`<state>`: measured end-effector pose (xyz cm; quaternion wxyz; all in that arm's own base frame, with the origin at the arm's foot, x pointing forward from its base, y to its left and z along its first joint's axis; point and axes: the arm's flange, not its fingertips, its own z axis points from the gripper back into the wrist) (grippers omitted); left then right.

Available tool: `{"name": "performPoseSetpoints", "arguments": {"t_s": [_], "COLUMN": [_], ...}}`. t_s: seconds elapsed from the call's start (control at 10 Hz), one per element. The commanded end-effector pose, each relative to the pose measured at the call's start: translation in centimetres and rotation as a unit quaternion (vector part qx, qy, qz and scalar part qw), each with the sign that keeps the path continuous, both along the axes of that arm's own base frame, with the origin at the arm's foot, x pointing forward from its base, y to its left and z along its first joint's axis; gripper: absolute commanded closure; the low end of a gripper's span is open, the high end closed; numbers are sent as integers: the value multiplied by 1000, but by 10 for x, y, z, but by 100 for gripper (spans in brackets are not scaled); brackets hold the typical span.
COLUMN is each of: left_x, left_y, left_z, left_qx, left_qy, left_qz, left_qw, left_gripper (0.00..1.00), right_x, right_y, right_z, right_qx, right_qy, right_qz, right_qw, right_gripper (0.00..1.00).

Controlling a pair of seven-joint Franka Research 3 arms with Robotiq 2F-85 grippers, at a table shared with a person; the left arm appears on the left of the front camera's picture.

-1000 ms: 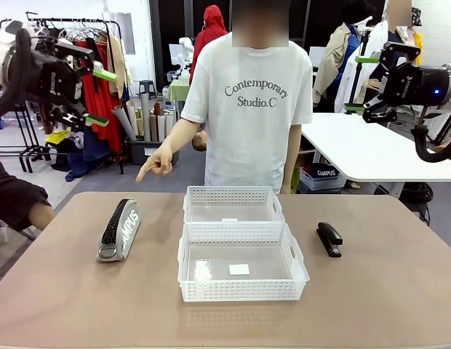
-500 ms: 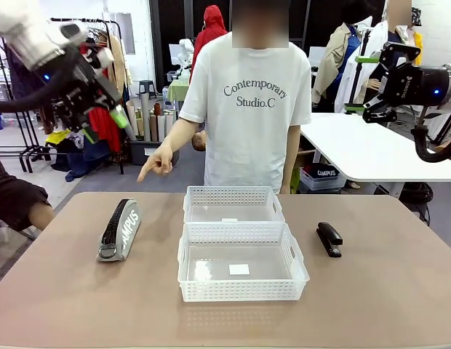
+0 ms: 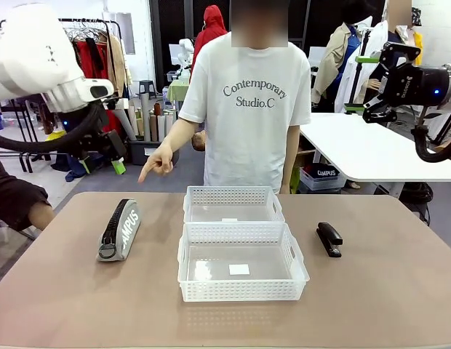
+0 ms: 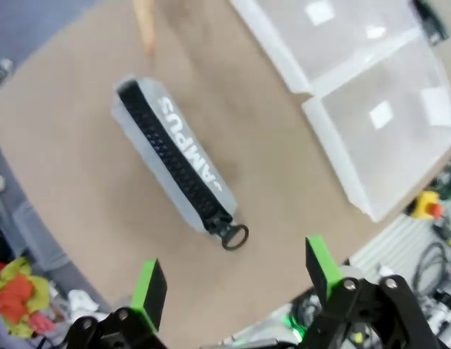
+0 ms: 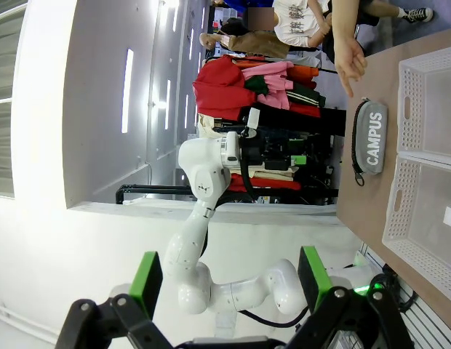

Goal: Distribute items into two baskets.
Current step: Pick up the Pencil pouch that the person points to.

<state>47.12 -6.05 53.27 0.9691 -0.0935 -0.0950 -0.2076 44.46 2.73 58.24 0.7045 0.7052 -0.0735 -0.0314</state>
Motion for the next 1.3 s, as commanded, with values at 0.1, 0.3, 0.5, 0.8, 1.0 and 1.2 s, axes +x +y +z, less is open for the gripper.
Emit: {"name": "performPoseSetpoints", "arguments": {"t_s": [0.1,0.3,0.5,0.8,1.0,1.2], "left_x": [1,1,-2,-4,-1,7], "left_y": [-4,-4,-6,-35,-43,-42], "left_z": [10,10,5,-35,-62,-92], "left_qx": [10,10,4,145,184,145], "left_qy": [13,13,7,36,29,67], "left_qz": [-12,-12,-13,9,50,88], "left_qw": [1000,1000,1000,989,981,983], "left_gripper": [0,0,0,0,0,0], "right_x": [0,0,0,0,0,0], "right_y": [0,0,0,0,0,0], "right_z": [2,2,2,2,2,2], "right_qx": [2,2,2,2,2,2], "right_qy": [-1,-1,-1,-1,-1,-1], "right_qz": [-1,-1,-1,-1,-1,-1], "right_qw": [1000,1000,1000,1000,1000,1000], "right_gripper": [0,0,0,0,0,0]}}
